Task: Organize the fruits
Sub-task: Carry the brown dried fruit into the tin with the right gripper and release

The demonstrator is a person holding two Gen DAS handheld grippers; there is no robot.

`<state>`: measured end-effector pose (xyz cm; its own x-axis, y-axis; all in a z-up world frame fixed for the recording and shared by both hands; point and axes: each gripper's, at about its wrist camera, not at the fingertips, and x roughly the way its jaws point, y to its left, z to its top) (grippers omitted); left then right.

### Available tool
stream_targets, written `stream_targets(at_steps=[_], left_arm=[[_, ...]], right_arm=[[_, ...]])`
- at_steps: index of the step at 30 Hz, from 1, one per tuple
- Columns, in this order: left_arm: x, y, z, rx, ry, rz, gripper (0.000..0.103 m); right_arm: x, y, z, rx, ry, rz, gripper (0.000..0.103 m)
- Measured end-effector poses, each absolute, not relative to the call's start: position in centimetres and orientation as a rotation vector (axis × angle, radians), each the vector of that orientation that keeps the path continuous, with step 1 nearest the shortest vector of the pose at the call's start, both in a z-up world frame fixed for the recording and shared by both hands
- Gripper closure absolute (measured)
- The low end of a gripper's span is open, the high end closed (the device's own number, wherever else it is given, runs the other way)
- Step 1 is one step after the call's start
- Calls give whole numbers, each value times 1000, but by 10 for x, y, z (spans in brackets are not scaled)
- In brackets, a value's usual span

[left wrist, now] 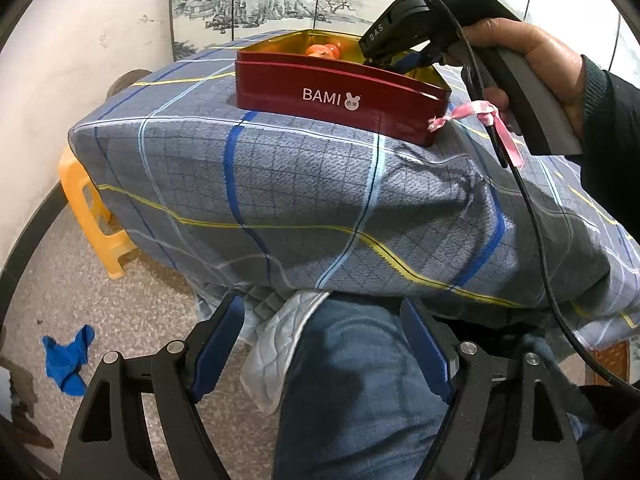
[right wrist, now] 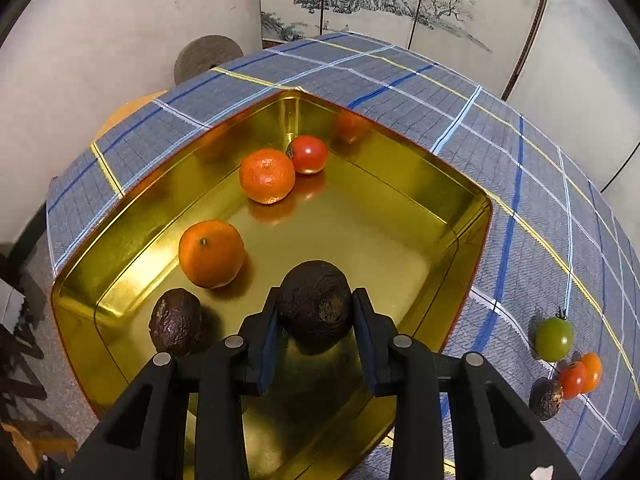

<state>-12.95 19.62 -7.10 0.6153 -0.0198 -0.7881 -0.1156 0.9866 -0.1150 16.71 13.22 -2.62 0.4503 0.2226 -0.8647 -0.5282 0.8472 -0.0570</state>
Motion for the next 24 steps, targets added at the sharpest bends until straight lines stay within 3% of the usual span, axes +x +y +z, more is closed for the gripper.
stream_targets(at_steps=[24], left_arm=[[-131,184,-63,-112,906,58,23]], right_arm=[[159,139,-31,-415,958,451,72]])
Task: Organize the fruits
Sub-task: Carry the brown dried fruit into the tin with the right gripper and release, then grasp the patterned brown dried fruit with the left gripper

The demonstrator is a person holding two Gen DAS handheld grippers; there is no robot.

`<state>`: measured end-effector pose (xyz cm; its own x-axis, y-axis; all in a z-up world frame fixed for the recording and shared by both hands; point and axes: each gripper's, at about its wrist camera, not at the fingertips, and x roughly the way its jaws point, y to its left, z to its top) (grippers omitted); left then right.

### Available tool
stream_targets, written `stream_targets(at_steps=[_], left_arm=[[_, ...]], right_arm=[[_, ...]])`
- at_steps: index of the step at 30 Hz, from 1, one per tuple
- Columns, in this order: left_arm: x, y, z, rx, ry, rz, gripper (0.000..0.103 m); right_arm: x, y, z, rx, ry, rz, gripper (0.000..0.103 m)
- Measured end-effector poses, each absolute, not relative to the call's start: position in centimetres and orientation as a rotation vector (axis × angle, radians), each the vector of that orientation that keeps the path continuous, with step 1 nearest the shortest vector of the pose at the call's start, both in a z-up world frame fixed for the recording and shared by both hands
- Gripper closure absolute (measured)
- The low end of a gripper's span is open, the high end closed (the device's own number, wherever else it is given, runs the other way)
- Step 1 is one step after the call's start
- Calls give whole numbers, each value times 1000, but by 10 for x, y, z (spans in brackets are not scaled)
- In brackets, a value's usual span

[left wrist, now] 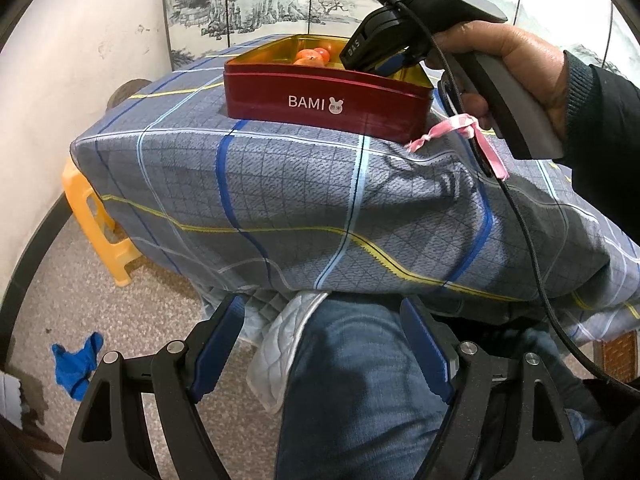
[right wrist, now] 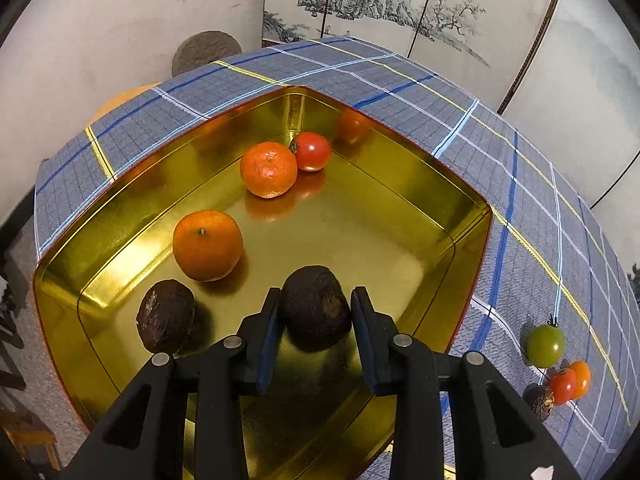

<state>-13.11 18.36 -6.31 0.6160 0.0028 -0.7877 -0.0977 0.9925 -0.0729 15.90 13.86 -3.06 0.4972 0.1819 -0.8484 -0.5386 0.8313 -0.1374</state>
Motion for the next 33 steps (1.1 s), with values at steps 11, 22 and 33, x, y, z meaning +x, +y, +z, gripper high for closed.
stream_targets(at_steps=[11,22,33], left_arm=[[-132,182,-63,-107,906,58,23],[-133,182,-59,-88,884,61,23],[-88,138,-24,-1,800,-84,23]], right_arm=[[155,140,-31,-439,941,448,64],[136,107,3,-238,844,595,45],[150,-153,1,78,738,165,16]])
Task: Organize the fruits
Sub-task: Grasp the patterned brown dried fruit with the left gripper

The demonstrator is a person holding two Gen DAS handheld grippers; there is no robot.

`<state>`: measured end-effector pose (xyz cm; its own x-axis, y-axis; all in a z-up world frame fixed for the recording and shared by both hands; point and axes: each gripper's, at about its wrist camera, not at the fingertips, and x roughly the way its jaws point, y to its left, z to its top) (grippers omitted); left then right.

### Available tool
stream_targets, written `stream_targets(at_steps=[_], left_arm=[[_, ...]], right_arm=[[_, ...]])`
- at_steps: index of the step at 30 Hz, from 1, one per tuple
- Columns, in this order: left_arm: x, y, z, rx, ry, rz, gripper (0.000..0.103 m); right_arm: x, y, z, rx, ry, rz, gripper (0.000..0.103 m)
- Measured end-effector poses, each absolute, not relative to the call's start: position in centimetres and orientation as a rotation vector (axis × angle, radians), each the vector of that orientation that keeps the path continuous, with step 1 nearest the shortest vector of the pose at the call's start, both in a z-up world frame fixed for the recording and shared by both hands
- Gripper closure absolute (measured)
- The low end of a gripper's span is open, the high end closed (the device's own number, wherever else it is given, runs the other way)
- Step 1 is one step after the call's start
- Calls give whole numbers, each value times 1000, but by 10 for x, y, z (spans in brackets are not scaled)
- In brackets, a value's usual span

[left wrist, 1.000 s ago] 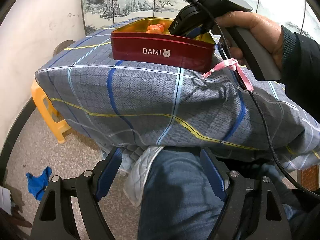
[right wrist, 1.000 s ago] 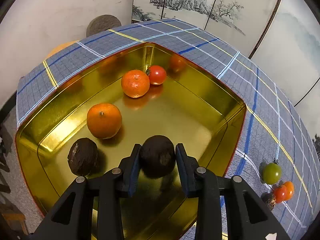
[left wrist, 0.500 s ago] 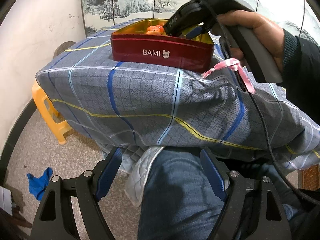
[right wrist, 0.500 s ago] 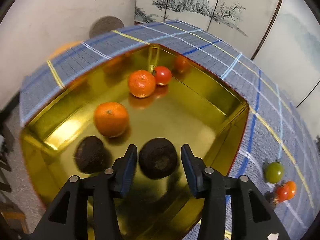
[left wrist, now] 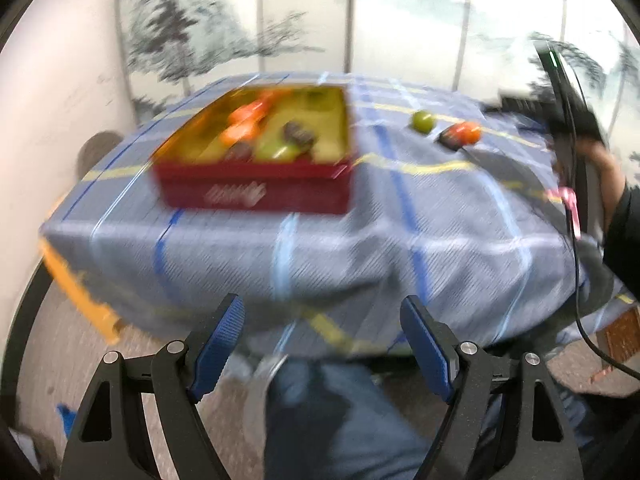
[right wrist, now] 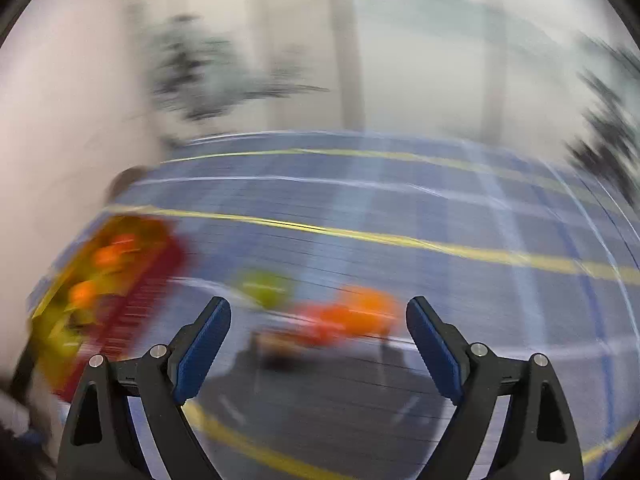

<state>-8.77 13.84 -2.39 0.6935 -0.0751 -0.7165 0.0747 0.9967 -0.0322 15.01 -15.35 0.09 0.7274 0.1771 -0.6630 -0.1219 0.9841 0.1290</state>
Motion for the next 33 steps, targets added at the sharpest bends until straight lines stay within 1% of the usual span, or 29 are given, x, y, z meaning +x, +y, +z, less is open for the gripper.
stream_targets(at_steps=[1,5,7,9,13,17,19,21,23,24,25,26,27,29,33], left_arm=[[-76,128,-17,7,785,-114,23],[-36,90,4,26,751,-218,23],[-6,65,12,36,747,-287,23],[23,43,14,57,749,-304,23],[90,4,3,78,821,-325,24],[130,-16,-12,108,849,-313,26],[148,-21,-24,108,876,-274,30],[161,-21,-34,72,912,-278,37],[167,-22,-37,65,904,-277,37],[169,-24,-39,78,902,-280,39],[169,-28,-40,108,897,-283,43],[168,-31,-41,123,891,-289,58],[168,-35,-39,128,894,-310,67],[165,-41,-38,160,908,-314,67],[146,-47,-20,212,858,-341,67]], right_arm=[[150,-192,-7,132,753,95,16],[136,-296,-24,309,761,-70,16],[127,-328,-31,379,758,-94,15],[123,-343,-36,419,753,-102,14],[120,-363,-42,517,739,-57,14],[122,-364,-43,546,732,-23,11],[120,-366,-45,566,722,-8,10],[117,-368,-46,584,711,2,10],[115,-370,-47,589,709,4,10],[115,-370,-47,587,709,4,10],[115,-370,-47,588,709,5,10],[115,-370,-48,589,709,7,10],[114,-370,-49,589,708,8,10],[114,-371,-50,589,708,11,10],[113,-371,-50,589,708,11,10]])
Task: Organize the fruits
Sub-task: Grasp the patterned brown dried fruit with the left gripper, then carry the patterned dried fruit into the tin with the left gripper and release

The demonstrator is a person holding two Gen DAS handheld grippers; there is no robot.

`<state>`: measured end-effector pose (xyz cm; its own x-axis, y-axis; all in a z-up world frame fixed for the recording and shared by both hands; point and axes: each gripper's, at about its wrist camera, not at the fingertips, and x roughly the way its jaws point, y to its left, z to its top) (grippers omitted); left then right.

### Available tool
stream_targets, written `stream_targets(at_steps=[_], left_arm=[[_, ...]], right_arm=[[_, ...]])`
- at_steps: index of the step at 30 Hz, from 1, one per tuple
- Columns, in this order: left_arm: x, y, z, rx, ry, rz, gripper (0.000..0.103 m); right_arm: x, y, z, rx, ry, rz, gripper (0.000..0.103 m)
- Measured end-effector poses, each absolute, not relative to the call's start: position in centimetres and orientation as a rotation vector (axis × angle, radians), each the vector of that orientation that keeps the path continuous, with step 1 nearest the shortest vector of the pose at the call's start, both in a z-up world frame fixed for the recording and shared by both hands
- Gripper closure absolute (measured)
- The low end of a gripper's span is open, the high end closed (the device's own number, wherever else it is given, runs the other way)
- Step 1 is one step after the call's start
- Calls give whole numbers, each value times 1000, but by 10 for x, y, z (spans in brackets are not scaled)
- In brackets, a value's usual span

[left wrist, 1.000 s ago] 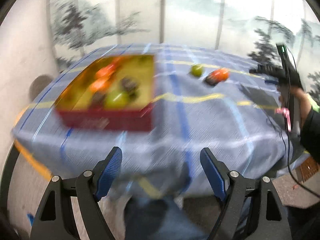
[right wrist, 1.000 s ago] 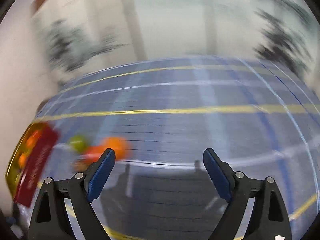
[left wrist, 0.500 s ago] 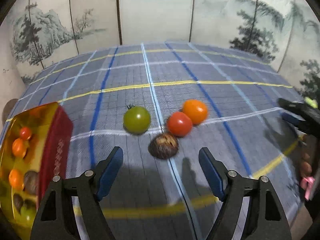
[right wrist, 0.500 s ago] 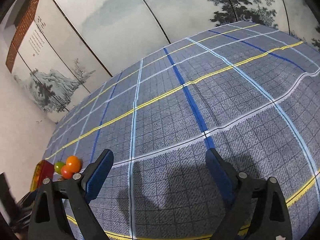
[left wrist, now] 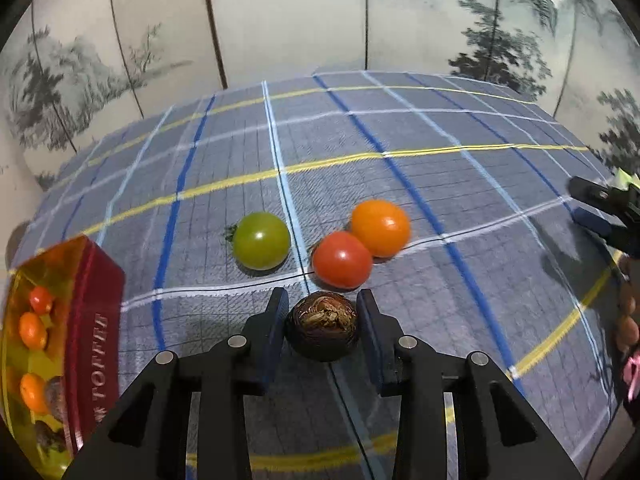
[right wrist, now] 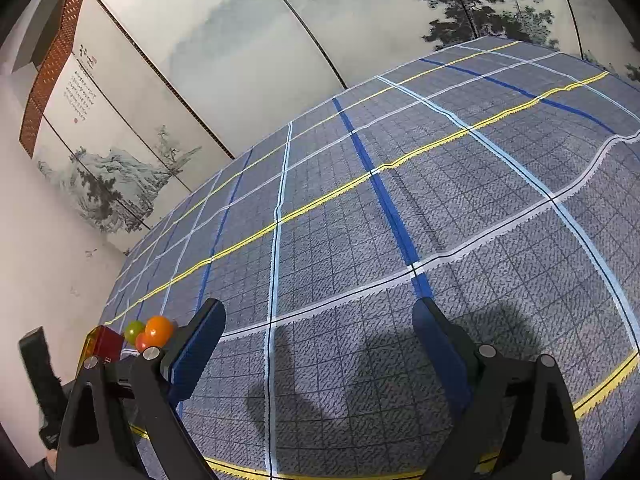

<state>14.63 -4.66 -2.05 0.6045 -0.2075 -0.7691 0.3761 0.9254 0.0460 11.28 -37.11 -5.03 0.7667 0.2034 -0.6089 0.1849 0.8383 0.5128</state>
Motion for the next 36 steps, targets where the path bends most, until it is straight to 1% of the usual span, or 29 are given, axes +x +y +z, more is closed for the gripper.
stream_targets(at_steps=[12,19,36], left_arm=[[114,-25,40,166,758,-350,67],[108,11,69,130,705,-291,67],[103,129,87,22,680,-78,67]], right_arm=[[116,-370,-50,579,714,3,10],[117,-369,-51,575,717,1,9],[117,-368,-51,573,718,1,8]])
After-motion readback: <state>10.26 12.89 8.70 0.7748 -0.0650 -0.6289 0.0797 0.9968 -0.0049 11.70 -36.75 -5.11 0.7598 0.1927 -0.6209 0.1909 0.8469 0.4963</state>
